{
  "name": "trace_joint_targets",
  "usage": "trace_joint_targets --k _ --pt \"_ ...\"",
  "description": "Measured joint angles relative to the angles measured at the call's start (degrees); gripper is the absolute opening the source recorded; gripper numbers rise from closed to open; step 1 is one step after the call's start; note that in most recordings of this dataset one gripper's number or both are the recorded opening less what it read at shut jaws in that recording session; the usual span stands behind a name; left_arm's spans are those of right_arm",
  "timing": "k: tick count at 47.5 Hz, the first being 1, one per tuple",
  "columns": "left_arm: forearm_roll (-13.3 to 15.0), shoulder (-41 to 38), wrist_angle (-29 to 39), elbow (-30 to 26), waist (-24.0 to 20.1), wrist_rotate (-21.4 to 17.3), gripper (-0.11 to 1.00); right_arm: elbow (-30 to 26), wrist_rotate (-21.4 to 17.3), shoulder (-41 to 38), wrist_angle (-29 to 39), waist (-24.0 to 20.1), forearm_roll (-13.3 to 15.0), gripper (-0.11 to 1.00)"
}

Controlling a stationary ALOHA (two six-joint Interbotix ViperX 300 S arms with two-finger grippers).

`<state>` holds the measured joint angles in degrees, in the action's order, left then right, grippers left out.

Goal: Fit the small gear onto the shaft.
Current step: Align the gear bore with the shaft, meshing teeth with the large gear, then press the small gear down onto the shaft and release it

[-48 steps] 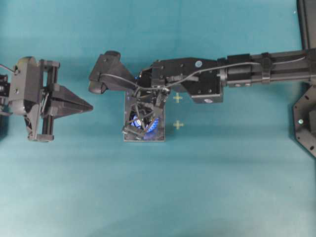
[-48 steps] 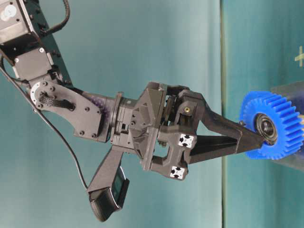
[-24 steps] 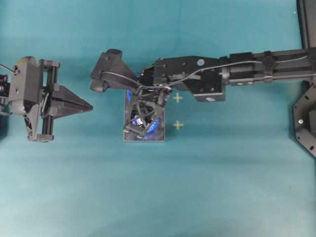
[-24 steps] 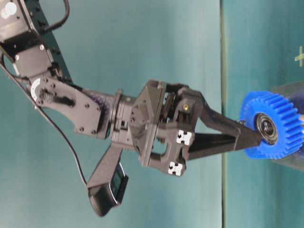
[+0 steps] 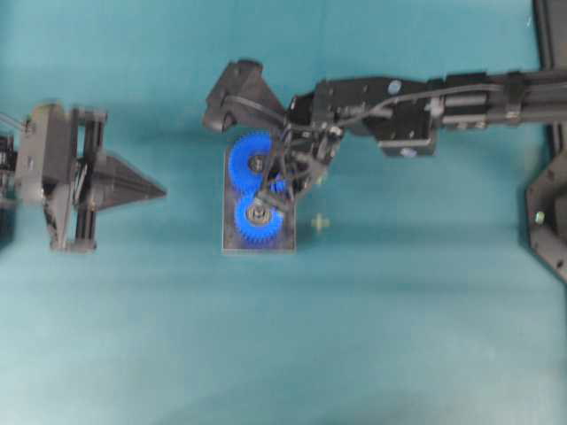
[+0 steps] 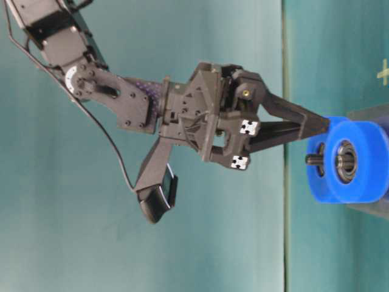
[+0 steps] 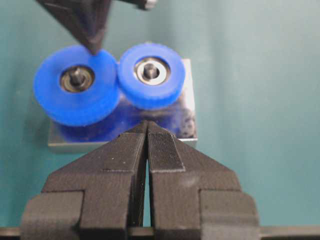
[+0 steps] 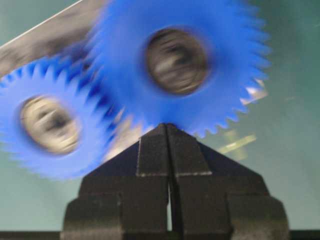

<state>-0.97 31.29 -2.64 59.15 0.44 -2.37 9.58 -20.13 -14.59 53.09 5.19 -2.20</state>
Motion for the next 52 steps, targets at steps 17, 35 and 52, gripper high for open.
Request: trace_joint_targets --k 17,35,52 --pt "0.0 -0.09 0.0 0.09 0.0 0.0 0.0 -2.02 -2.29 1.14 -0.09 -2.2 0.0 -0.01" --pt "0.0 -0.09 0.0 0.09 0.0 0.0 0.0 -5.19 -2.11 -1.76 -2.02 -2.11 0.35 -0.01" --pt "0.0 0.0 0.0 0.0 0.0 0.0 0.0 -3.78 -2.2 -2.11 -1.05 -1.67 0.18 -0.01"
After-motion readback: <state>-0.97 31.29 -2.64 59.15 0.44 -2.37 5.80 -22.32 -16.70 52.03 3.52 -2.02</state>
